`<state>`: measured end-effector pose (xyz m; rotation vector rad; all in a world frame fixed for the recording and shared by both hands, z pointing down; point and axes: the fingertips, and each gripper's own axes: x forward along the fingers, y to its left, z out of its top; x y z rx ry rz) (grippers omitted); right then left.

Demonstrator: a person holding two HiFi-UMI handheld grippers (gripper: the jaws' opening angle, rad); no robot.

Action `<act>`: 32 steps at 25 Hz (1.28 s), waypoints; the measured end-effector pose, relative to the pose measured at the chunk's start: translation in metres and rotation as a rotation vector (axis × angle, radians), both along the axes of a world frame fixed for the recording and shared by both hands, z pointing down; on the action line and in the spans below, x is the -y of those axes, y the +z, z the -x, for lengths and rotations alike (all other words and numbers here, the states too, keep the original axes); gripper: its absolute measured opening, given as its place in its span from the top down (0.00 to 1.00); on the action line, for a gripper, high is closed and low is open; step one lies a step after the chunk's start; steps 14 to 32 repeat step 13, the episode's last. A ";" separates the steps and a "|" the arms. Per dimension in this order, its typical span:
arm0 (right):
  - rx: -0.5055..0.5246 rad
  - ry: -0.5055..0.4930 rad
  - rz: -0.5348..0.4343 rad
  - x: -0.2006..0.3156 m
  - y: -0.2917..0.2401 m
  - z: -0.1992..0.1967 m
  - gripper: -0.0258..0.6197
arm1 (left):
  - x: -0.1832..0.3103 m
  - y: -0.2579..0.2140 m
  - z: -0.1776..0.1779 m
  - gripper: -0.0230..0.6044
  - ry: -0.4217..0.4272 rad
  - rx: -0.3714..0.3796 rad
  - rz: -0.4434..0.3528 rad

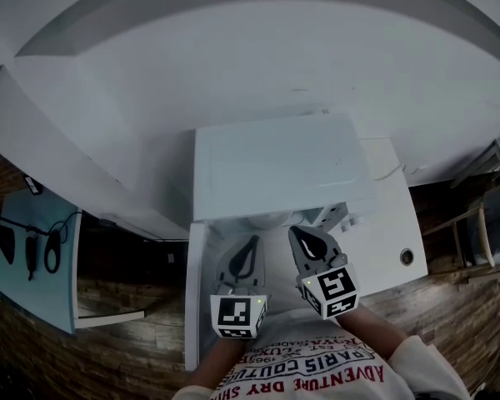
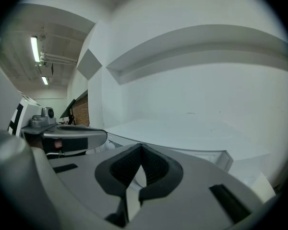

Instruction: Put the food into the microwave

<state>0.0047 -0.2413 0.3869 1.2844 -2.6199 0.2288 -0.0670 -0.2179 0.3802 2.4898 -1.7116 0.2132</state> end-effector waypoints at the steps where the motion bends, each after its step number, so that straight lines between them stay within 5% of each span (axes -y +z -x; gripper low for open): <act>1: 0.000 -0.001 0.004 -0.001 0.001 0.000 0.94 | 0.001 -0.001 0.000 0.95 -0.002 0.000 -0.003; 32: 0.005 0.011 0.016 0.000 0.005 -0.009 0.94 | 0.002 0.002 -0.003 0.95 -0.001 -0.015 0.010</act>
